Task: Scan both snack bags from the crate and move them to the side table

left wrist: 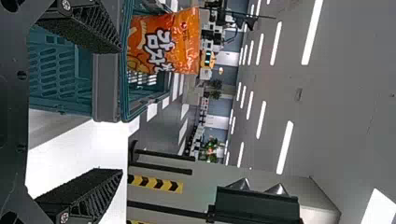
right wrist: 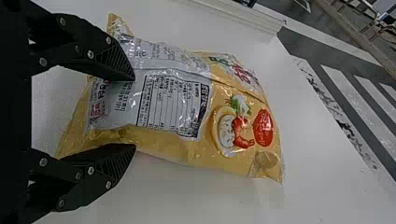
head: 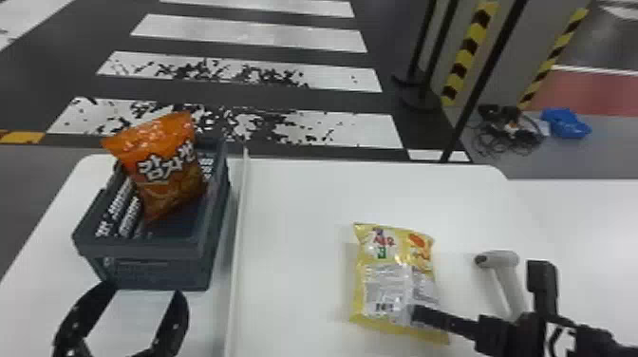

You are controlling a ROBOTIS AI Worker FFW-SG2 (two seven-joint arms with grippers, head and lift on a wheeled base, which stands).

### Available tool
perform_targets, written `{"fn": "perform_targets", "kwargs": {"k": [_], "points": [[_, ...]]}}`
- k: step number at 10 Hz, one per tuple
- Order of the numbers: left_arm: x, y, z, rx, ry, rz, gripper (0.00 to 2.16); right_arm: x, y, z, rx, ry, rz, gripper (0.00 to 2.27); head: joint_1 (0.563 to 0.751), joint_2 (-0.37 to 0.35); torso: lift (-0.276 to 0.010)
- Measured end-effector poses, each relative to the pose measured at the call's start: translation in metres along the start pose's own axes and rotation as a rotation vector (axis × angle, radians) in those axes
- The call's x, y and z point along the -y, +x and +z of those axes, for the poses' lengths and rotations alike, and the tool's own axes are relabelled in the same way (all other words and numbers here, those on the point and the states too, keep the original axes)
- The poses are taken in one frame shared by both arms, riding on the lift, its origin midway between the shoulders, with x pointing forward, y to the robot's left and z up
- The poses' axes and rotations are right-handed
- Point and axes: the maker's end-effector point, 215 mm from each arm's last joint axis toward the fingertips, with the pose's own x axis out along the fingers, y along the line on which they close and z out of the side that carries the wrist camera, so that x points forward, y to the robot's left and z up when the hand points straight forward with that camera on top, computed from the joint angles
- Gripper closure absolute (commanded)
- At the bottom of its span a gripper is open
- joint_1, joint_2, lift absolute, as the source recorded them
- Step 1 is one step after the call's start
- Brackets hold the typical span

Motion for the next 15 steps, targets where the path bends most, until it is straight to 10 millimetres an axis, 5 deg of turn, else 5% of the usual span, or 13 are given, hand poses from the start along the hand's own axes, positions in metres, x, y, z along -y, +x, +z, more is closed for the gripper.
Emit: {"fn": "perform_targets", "kwargs": {"k": [5,8,11,12,15], "points": [[0.0,0.0,0.0,0.001,-0.001,0.001,0.08,-0.004,-0.021,0.007,0.023,0.06,0.064,2.25,0.695,-0.139,-0.099],[0.001,-0.001,0.0,-0.001,-0.001,0.0,0.08,-0.019,-0.068,0.068,0.224,0.069,0.125,2.25,0.695,-0.169,-0.099],[0.001,-0.001,0.001,0.0,0.001,-0.003,0.08,0.035,-0.142,0.147,0.549,0.07,0.019,2.25,0.695,-0.287,-0.099],[0.001,-0.001,0.002,0.001,0.001,-0.005,0.08,0.063,-0.166,0.161,0.633,0.095,-0.023,2.25,0.695,-0.349,-0.099],[0.002,-0.001,0.003,0.002,0.003,-0.009,0.08,0.156,-0.224,0.183,0.853,0.181,-0.191,2.25,0.695,-0.35,-0.099]]}}
